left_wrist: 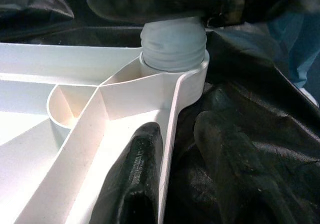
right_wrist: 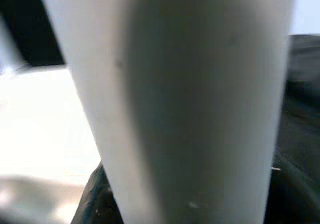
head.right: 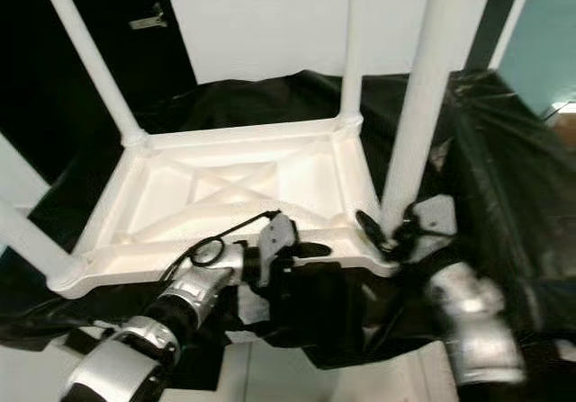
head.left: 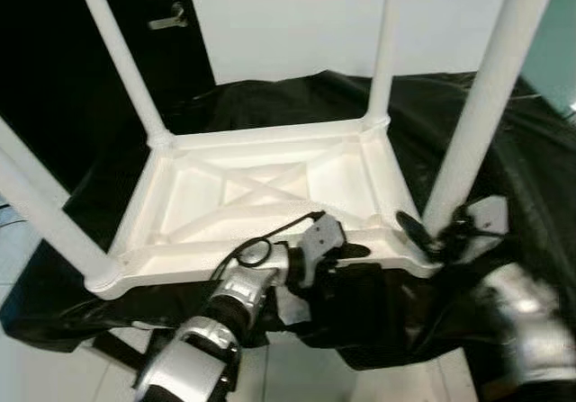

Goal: Building children table

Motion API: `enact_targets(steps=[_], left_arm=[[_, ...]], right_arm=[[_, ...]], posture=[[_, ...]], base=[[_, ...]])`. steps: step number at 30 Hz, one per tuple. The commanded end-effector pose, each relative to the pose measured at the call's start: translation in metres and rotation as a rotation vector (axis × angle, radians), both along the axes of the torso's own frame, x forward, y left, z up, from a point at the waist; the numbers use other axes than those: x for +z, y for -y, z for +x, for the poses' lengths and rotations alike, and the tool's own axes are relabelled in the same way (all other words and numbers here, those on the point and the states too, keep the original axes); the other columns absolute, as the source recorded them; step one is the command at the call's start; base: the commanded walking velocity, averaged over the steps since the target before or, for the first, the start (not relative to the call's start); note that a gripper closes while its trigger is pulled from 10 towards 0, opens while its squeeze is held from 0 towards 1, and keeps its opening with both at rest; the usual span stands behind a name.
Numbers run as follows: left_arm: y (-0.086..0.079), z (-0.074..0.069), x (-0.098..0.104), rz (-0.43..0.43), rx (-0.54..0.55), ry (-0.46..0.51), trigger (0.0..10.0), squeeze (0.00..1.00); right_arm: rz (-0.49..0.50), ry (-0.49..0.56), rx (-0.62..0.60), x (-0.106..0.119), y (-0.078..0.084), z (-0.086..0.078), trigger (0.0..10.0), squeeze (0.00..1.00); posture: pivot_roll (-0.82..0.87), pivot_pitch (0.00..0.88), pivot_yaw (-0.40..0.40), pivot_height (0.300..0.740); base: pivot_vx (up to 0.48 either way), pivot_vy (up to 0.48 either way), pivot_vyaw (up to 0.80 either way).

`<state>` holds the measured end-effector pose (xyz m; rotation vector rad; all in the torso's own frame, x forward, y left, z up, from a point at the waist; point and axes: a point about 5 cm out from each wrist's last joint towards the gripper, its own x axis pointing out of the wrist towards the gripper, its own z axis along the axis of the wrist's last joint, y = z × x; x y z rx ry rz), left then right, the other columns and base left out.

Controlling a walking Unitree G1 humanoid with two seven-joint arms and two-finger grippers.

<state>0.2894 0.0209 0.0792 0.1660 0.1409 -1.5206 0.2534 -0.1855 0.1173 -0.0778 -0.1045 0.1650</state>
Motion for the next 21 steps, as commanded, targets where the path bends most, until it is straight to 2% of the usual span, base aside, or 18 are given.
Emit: enact_targets(steps=[1,3,6,8,14,15,16,21], left_arm=[[-0.003,-0.023,-0.033,0.122,-0.093,-0.131,10.0,0.0],[-0.004,-0.022,-0.033,0.124,-0.091,-0.131,10.0,0.0],[-0.005,-0.022,-0.033,0.125,-0.09,-0.131,10.0,0.0],[-0.006,-0.022,-0.034,0.132,-0.091,-0.133,10.0,0.0],[-0.005,-0.021,-0.033,0.133,-0.094,-0.129,10.0,0.0],[-0.005,-0.021,-0.032,0.132,-0.094,-0.128,10.0,0.0],[-0.004,-0.021,-0.032,0.13,-0.094,-0.127,10.0,0.0],[-0.004,-0.022,-0.032,0.128,-0.094,-0.129,10.0,0.0]], right_arm=[[0.024,-0.085,-0.126,-0.023,-0.002,-0.008,0.0,0.0],[0.068,-0.074,-0.257,-0.024,-0.002,-0.012,0.0,0.0],[0.081,-0.066,-0.304,-0.023,-0.001,-0.012,0.0,0.0],[0.095,-0.045,-0.392,-0.019,0.004,-0.01,0.0,0.0],[0.127,-0.037,-0.438,-0.015,-0.002,-0.001,0.0,0.0],[0.133,-0.038,-0.423,-0.014,-0.007,0.002,4.0,0.0],[0.122,-0.036,-0.388,-0.013,-0.014,0.005,10.0,0.0],[0.116,-0.023,-0.339,-0.01,-0.019,0.007,10.0,0.0]], posture=[[-0.16,0.0,0.074,0.74],[-0.15,0.0,0.079,0.74],[-0.15,0.0,0.08,0.74],[-0.16,0.0,0.085,0.74],[-0.15,0.0,0.082,0.74],[-0.15,0.0,0.083,0.74],[-0.15,0.0,0.08,0.74],[-0.15,0.0,0.078,0.74]], base=[[0.0,0.0,0.0],[0.0,0.0,0.0],[0.0,0.0,0.0],[0.0,0.0,0.0],[0.0,0.0,0.0],[0.0,0.0,0.0],[0.0,0.0,0.0],[0.0,0.0,0.0]])
